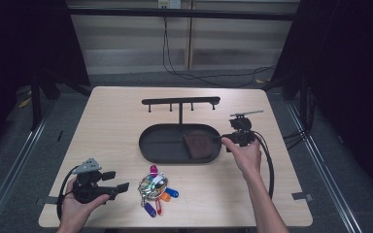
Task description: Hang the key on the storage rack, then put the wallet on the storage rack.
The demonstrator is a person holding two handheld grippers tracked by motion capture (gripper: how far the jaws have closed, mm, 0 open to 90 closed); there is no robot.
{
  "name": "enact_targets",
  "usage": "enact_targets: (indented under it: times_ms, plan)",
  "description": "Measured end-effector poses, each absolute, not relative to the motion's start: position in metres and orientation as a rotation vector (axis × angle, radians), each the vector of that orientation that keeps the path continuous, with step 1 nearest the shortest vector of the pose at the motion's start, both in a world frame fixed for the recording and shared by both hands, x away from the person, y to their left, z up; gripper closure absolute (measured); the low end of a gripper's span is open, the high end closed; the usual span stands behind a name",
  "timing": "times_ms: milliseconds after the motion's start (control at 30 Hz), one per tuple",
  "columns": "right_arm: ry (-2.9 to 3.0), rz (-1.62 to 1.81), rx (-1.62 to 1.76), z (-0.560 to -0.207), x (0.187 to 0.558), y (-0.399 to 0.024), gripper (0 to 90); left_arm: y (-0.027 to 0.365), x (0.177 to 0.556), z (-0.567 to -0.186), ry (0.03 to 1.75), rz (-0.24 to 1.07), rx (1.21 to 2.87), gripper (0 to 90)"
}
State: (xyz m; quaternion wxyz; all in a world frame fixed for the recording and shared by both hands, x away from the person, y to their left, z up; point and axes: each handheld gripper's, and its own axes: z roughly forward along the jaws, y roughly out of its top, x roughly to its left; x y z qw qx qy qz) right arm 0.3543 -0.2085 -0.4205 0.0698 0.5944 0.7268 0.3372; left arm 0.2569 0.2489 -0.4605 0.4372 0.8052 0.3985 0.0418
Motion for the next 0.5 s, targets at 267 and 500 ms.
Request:
enact_targets:
  times_ms: [267, 500]
  plan:
    - [2.187, 1.043, 1.739, -0.417, 0.332, -0.213, 34.0, 0.248, 0.257, -0.461, 0.993, 0.106, 2.006, 24.6]
    - [2.176, 1.047, 1.717, -0.415, 0.314, -0.218, 30.7, 0.249, 0.258, -0.462, 0.999, 0.105, 2.006, 24.9]
